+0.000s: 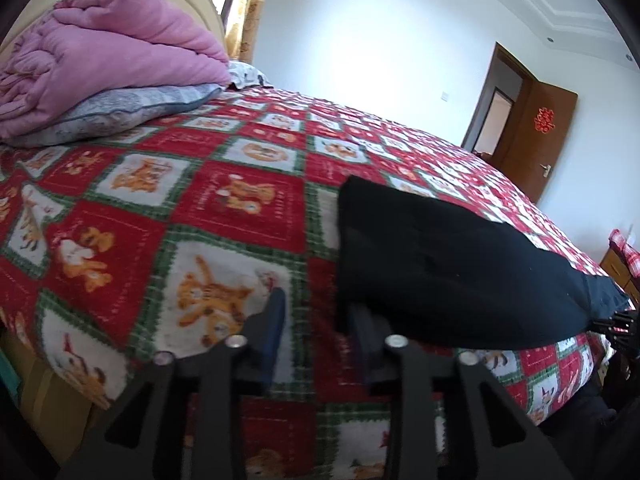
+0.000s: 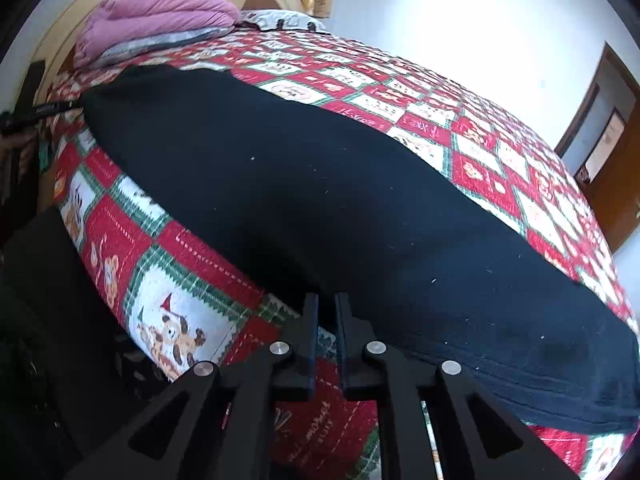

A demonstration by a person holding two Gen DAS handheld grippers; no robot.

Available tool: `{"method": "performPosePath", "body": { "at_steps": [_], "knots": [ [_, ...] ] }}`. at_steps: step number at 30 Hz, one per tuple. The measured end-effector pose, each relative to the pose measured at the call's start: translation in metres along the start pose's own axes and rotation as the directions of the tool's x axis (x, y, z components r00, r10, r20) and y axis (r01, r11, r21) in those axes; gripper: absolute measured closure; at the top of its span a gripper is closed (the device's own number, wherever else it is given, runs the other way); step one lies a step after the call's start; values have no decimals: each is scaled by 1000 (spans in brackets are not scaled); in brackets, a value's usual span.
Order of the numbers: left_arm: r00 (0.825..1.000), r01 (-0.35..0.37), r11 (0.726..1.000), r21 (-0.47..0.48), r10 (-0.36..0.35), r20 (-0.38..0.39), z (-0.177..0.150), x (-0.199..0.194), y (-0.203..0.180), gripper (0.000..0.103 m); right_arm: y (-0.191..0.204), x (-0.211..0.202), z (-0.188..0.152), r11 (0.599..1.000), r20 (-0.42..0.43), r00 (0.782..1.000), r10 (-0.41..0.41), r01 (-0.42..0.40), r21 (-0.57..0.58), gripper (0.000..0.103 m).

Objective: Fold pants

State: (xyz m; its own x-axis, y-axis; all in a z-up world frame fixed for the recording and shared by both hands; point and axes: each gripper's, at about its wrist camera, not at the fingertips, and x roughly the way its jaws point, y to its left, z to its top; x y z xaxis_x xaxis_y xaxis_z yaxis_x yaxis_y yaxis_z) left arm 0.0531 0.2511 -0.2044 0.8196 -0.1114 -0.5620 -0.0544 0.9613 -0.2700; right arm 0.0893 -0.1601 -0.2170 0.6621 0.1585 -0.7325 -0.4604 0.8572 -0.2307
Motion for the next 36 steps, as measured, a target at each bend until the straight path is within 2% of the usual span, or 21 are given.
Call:
{"method": "performPosePath", "body": {
  "at_steps": [4, 6, 8, 9, 10, 11, 12, 14, 17, 19, 21, 25, 27, 29, 31, 33, 36],
  "knots": [
    [997, -65, 998, -12, 65, 31, 6, -14, 14, 65, -5, -8, -5, 1000, -12, 1000, 12, -12, 15, 95],
    [991, -121, 993, -13, 121, 61, 13, -24, 18, 65, -10, -12, -8, 1000, -13, 1000, 7, -7, 28, 94],
    [980, -168, 986, 10, 166, 105, 21, -34, 12, 59, -17, -17, -11, 999, -14, 1000, -12, 12, 47, 93],
    [976, -174, 985, 14, 171, 133, 26, -39, 6, 51, -22, -20, -13, 998, -13, 1000, -15, 16, 64, 89],
    [975, -163, 987, 16, 158, 156, 30, -43, 0, 44, -29, -24, -14, 996, -12, 1000, -16, 17, 93, 72],
    [975, -143, 989, 26, 136, 173, 35, -45, -11, 42, -36, -27, -17, 992, -9, 1000, -10, 11, 127, 52],
    [978, -116, 992, 51, 105, 181, 39, -45, -27, 39, -44, -31, -19, 987, -1, 1000, -2, 2, 162, 48],
    [984, -60, 993, 99, 42, 175, 43, -39, -57, 39, -63, -41, -23, 968, 31, 999, 12, -19, 249, 47],
    [992, 37, 989, 141, -53, 115, 41, -20, -99, 36, -96, -56, -31, 928, 46, 998, -44, 23, 371, 47],
    [991, 113, 981, 155, -123, 61, 36, -2, -124, 36, -124, -69, -40, 878, 60, 994, -91, 52, 475, 47],
    [984, 173, 972, 158, -176, 10, 28, 15, -146, 36, -158, -84, -55, 794, 69, 986, -149, 78, 603, 47],
    [971, 240, 958, 159, -236, -49, 17, 35, -175, 36, -221, -122, -98, 572, 62, 958, -281, 115, 812, 48],
    [966, 256, 952, 166, -248, -67, 12, 42, -185, 36, -239, -134, -115, 500, 54, 945, -322, 122, 857, 48],
    [964, 264, 951, 159, -254, -79, 8, 47, -189, 36, -252, -142, -128, 448, 39, 937, -348, 129, 885, 54],
    [961, 275, 950, 146, -265, -84, 5, 49, -189, 36, -262, -144, -139, 402, 44, 936, -350, 108, 909, 55],
    [958, 282, 950, 133, -272, -90, 3, 52, -186, 36, -268, -140, -146, 381, 41, 938, -344, 100, 919, 55],
    [958, 280, 951, 130, -269, -101, -3, 56, -183, 36, -275, -134, -149, 378, 55, 939, -341, 83, 922, 56]
  ]
}}
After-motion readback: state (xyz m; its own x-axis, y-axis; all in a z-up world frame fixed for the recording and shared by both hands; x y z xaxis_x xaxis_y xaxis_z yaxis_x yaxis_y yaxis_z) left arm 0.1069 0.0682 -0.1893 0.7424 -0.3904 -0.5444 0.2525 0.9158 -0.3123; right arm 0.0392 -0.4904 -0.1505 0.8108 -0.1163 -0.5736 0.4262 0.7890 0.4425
